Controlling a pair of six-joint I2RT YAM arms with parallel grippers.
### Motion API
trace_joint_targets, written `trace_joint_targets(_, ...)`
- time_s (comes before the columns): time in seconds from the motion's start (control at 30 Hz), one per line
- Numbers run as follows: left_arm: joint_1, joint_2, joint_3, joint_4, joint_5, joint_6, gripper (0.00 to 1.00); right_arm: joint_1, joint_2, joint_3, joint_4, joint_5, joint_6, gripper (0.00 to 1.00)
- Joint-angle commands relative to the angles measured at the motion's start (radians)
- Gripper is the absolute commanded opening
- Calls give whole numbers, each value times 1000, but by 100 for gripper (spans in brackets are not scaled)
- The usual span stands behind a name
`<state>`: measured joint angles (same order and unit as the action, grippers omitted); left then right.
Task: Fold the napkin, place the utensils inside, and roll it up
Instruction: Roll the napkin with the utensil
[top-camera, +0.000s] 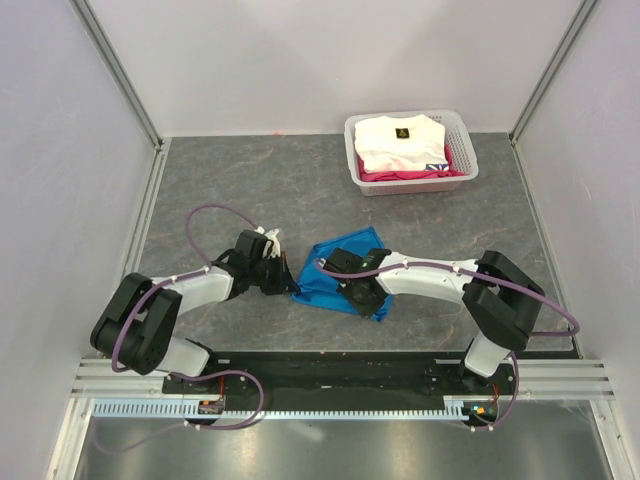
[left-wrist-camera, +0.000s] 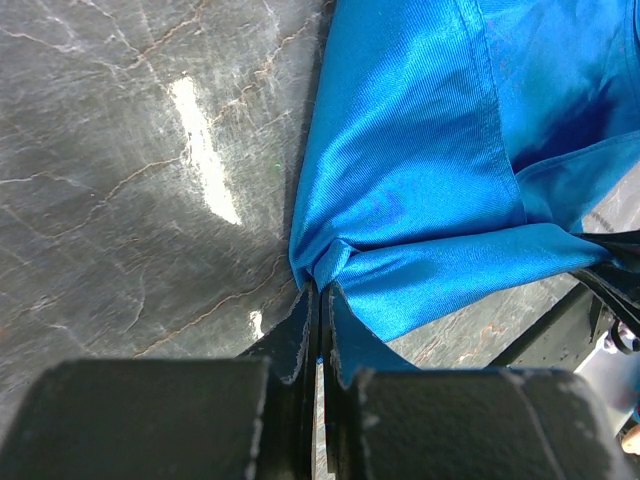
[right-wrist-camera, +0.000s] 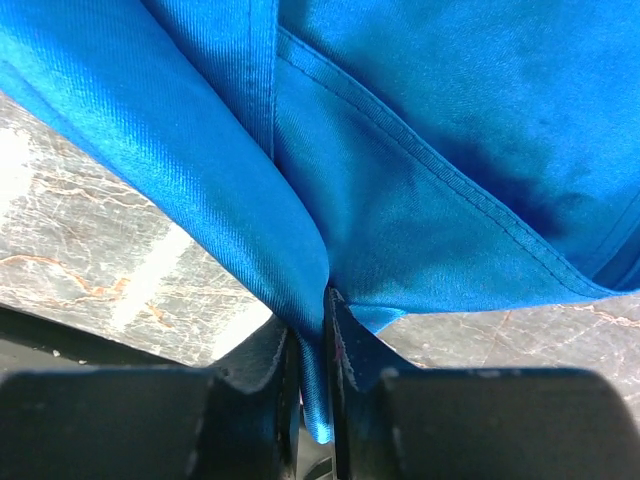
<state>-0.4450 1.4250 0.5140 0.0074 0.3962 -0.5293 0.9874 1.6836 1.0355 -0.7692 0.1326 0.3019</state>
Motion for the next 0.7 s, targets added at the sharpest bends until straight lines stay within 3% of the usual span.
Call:
trace_joint_targets(0.0,2,25,24,-37,-30,25,2,2,18,-6,-41,-40,20,18)
trace_joint_targets(0.17,3,54,53,-58,-34,26,2,2,34,-68,8,-82,31,24)
trace_joint_targets(0.4,3,91,84,-89,-20,25,2,2,-86,-45,-28,-90,48,58)
trace_joint_targets(0.5,3,91,89,-89,-10,29,2,8,-165,17,-36,-87,26,66)
trace_joint_targets(0.67,3,94,93,-93,0,32,2,57,-208,103,10,73,-67,74)
